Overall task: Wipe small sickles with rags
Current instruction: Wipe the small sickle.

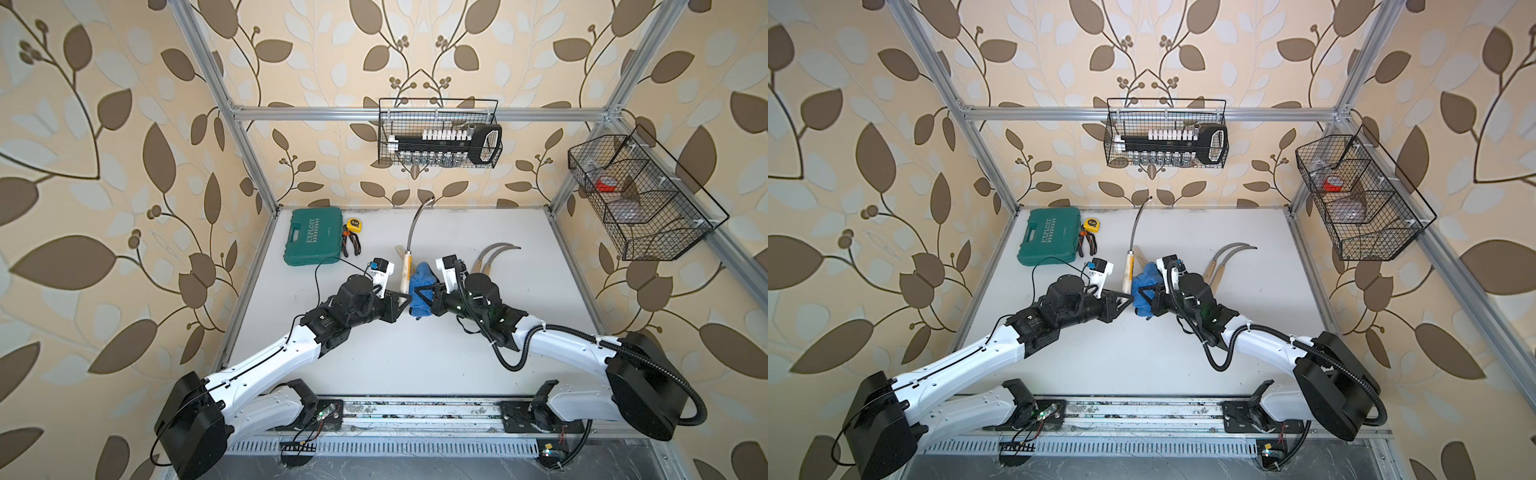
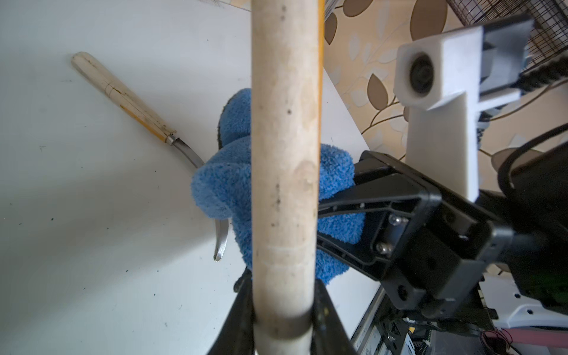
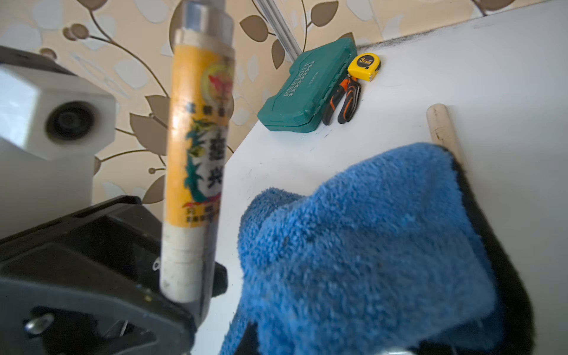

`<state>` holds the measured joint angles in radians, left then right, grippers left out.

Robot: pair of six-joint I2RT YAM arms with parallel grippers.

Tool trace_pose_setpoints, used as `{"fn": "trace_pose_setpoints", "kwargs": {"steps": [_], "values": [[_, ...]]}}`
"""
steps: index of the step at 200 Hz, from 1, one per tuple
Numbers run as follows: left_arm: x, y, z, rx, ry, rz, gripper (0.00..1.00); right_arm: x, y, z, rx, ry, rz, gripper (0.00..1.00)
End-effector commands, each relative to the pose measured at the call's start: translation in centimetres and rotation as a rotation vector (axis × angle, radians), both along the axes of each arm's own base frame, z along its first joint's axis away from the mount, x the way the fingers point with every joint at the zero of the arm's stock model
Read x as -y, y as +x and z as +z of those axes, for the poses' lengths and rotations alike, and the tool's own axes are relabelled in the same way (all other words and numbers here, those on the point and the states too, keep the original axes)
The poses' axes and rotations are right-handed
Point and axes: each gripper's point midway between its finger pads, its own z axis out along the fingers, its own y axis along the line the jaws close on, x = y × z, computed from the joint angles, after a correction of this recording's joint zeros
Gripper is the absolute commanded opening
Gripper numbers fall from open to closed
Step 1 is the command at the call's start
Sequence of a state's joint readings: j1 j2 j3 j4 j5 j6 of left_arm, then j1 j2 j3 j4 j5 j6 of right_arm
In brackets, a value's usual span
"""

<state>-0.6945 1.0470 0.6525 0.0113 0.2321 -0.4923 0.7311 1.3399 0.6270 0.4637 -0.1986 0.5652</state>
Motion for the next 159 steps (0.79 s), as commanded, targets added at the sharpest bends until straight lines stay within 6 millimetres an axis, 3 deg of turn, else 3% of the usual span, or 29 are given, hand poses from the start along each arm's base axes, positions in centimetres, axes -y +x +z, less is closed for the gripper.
{"fn": "trace_pose_setpoints", "kwargs": {"steps": [1, 24, 48, 79, 120, 138, 159], "values": [[0.0, 0.1, -0.3, 0.032, 0.020, -0.007, 0.00, -2.0, -1.3, 0.2, 0.007, 0.029, 0.071, 0.00], [0.3, -0.3, -0.5, 0.025, 0.030, -0.030, 0.00, -3.5, -1.6, -0.1, -0.005, 0.022, 0.114, 0.00], [0.4, -0.5, -1.1, 0.026, 0.045, -0.031, 0.00, -3.5, -0.8, 0.0, 0.001, 0.019, 0.089, 0.00], [0.4, -0.4, -1.8, 0.005, 0.064, -0.025, 0.00, -3.4, 0.4, 2.3, 0.019, 0.058, 0.091, 0.00], [0.5, -0.3, -2.5, 0.000, 0.074, -0.026, 0.00, -1.8, 2.9, 5.8, 0.070, 0.069, 0.026, 0.00], [0.5, -0.3, -2.6, -0.005, 0.078, -0.023, 0.00, -1.9, 3.1, 6.5, 0.086, 0.055, 0.028, 0.00], [0.7, -0.3, -2.5, -0.004, 0.074, -0.033, 0.00, -1.7, 3.1, 5.8, 0.090, 0.036, 0.024, 0.00]]}}
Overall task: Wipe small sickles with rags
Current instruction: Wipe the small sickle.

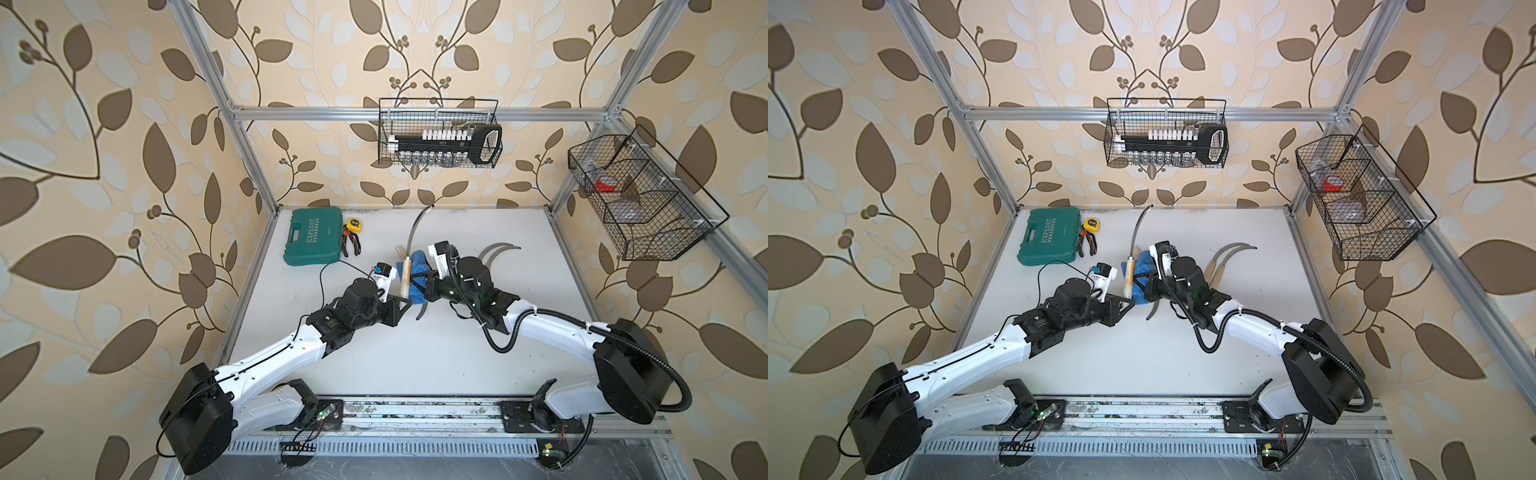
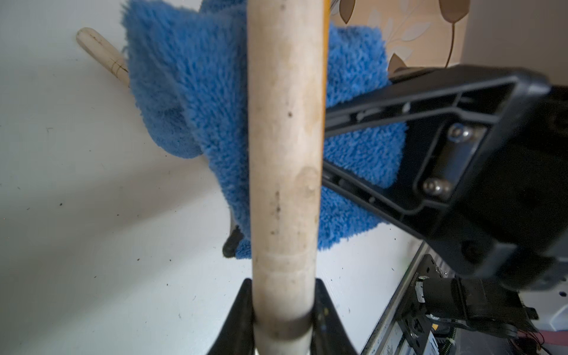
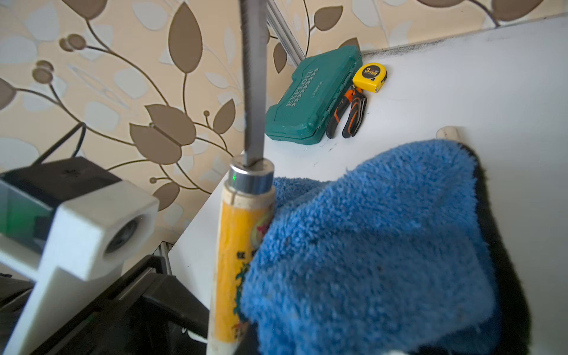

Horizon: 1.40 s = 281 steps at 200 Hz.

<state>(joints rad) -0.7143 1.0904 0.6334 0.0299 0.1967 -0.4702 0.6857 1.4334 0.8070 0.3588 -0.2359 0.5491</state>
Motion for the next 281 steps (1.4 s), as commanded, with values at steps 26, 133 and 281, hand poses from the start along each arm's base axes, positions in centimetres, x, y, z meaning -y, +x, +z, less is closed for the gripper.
{"fn": "trace_pose_setpoints", "kwargs": {"steps": [26, 133, 281], "values": [[0.4, -0.3, -0.6, 0.003, 0.021, -0.031, 0.00, -0.2, -0.5, 2.1, 0.078, 0.024, 0.023, 0.00], [-0.2, 0.1, -0.4, 0.011, 0.040, 0.008, 0.00, -1.6, -5.8, -1.3, 0.052, -0.013, 0.117, 0.00], [0.2, 0.1, -1.9, -0.020, 0.035, 0.003, 0.00, 2.0, -3.1, -1.0, 0.045, 0.022, 0.032, 0.00]]}}
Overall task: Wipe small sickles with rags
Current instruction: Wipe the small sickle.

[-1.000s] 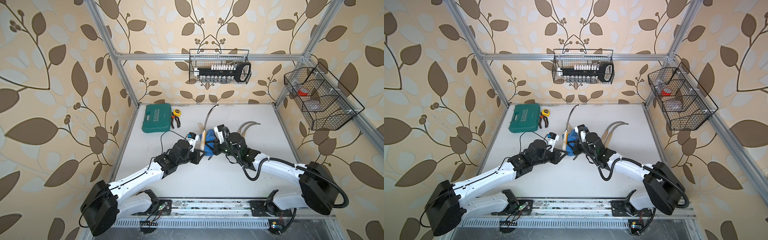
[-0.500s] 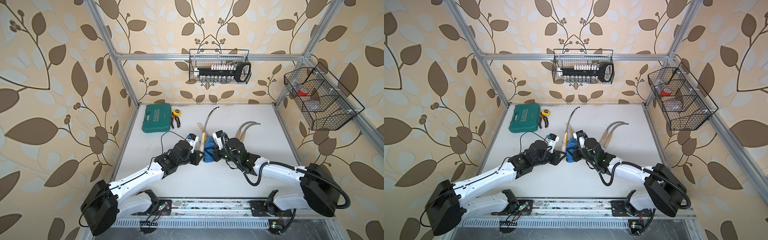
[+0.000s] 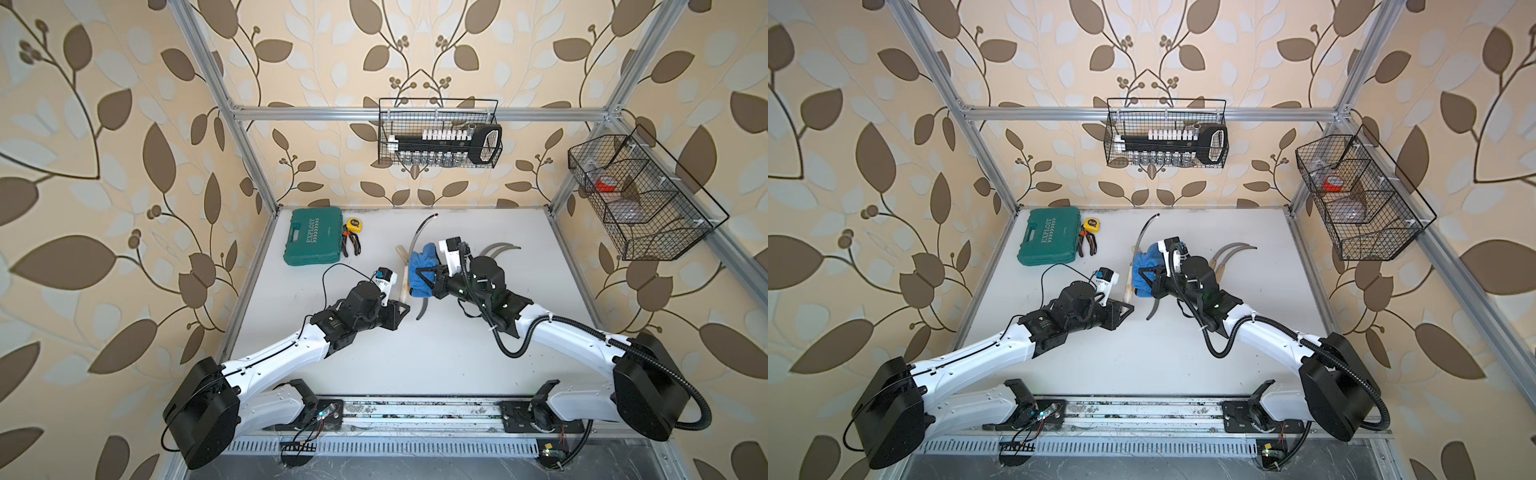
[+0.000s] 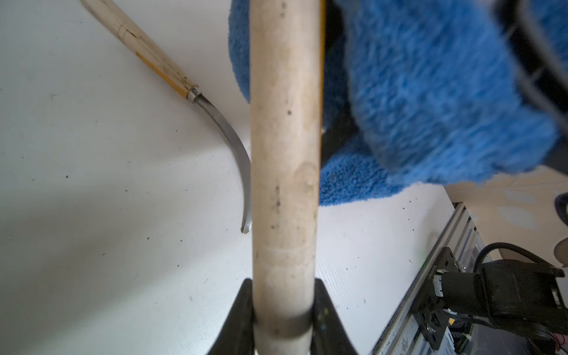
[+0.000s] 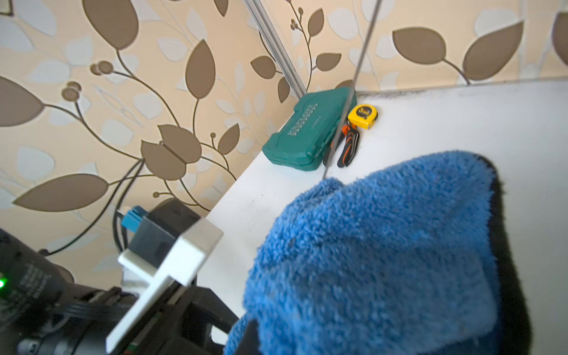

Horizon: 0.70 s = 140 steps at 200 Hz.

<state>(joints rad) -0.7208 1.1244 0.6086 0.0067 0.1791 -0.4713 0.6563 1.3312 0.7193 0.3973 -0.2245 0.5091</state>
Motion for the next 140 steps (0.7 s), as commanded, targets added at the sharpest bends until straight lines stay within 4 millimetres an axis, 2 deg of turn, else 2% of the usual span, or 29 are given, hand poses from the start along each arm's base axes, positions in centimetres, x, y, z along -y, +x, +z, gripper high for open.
{"fn": "trace_pose_setpoints", "kwargs": {"steps": [1, 20, 31, 60, 85, 109, 129, 132, 140], "values": [[0.7, 0.5, 0.8, 0.036, -0.025, -0.007, 0.00, -0.4, -2.5, -2.2, -0.030, 0.012, 0.062, 0.00], [0.9, 0.7, 0.7, 0.035, -0.027, -0.009, 0.00, -1.2, -5.1, -4.1, -0.040, -0.003, 0.110, 0.00], [1.0, 0.8, 0.7, 0.035, -0.027, -0.007, 0.00, -1.4, -6.0, -4.4, -0.041, 0.001, 0.125, 0.00], [1.1, 0.8, 0.1, 0.021, -0.025, -0.008, 0.00, -1.4, -6.3, -3.2, -0.020, 0.013, 0.137, 0.00], [1.1, 0.5, 0.5, 0.032, -0.051, -0.017, 0.00, -1.8, -5.1, -1.6, 0.012, 0.020, 0.114, 0.00], [1.0, -0.1, 0.8, 0.036, -0.075, -0.026, 0.00, -2.0, -2.7, -0.6, 0.015, 0.024, 0.084, 0.00], [1.0, -0.3, 0.2, 0.022, -0.069, -0.028, 0.00, -1.9, -1.0, 0.8, 0.021, 0.032, 0.066, 0.00], [1.1, -0.3, 0.2, 0.020, -0.070, -0.028, 0.00, -1.1, -0.2, 1.0, 0.023, 0.035, 0.040, 0.00], [1.2, -0.3, 0.0, 0.015, -0.070, -0.031, 0.00, -0.6, 0.6, 1.5, 0.029, 0.037, 0.019, 0.00]]}}
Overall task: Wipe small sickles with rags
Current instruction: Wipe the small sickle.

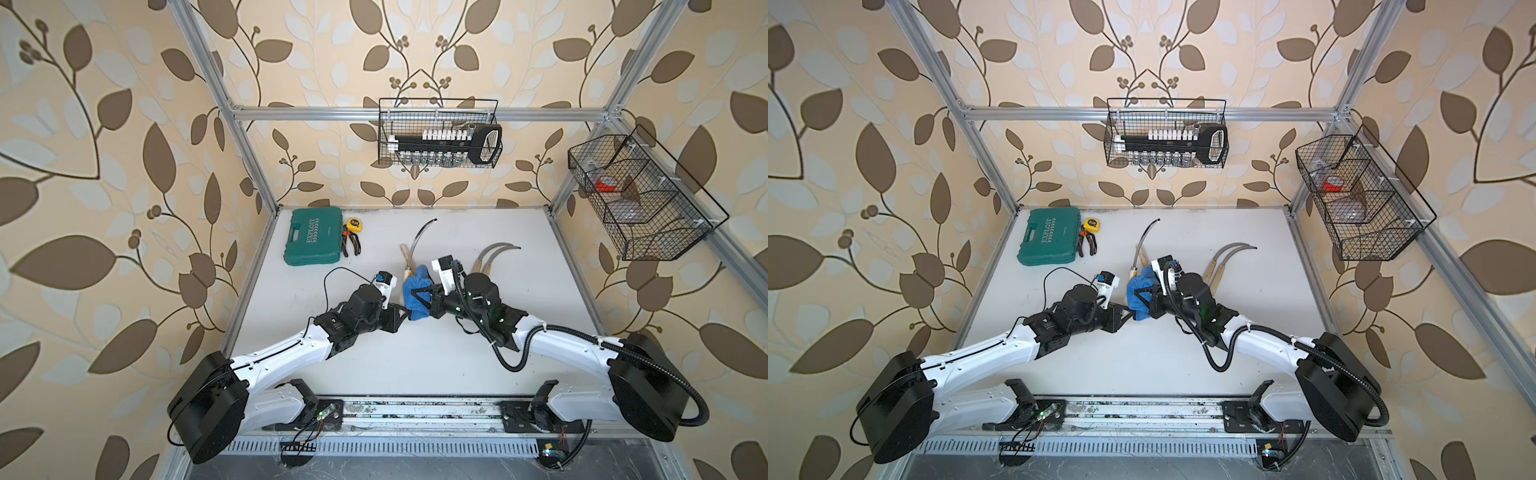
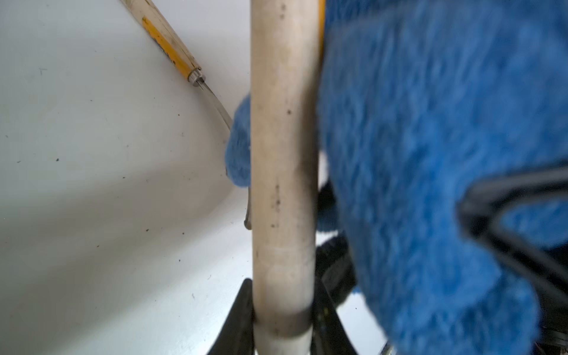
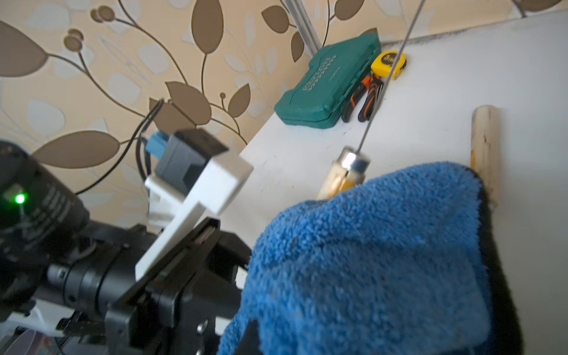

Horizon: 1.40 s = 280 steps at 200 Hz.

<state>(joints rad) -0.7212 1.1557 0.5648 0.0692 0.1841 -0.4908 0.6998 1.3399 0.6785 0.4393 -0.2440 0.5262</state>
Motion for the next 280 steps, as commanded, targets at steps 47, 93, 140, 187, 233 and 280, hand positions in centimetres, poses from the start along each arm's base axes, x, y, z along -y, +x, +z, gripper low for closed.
{"fn": "trace_pose_setpoints", "kwargs": {"steps": [47, 93, 140, 187, 233, 280], "values": [[1.8, -0.3, 2.2, 0.038, -0.096, -0.060, 0.00, 1.5, 2.7, 1.7, 0.038, 0.009, -0.049, 0.00], [2.0, -0.1, 2.6, 0.041, -0.105, -0.059, 0.00, 1.0, -0.7, -2.6, -0.032, 0.010, 0.024, 0.00], [2.0, 0.1, 3.8, 0.061, -0.109, -0.053, 0.00, 0.1, -2.8, -3.8, -0.043, 0.002, 0.058, 0.00], [2.1, -0.2, 4.5, 0.064, -0.130, -0.068, 0.00, -1.0, -2.1, -5.3, -0.076, -0.006, 0.063, 0.00], [1.9, -0.9, 4.5, 0.063, -0.148, -0.083, 0.00, -0.5, 2.5, -3.3, -0.059, 0.025, -0.014, 0.00], [1.9, -1.0, 4.1, 0.060, -0.143, -0.084, 0.00, -0.2, 5.3, 0.0, -0.027, 0.051, -0.050, 0.00]]}}
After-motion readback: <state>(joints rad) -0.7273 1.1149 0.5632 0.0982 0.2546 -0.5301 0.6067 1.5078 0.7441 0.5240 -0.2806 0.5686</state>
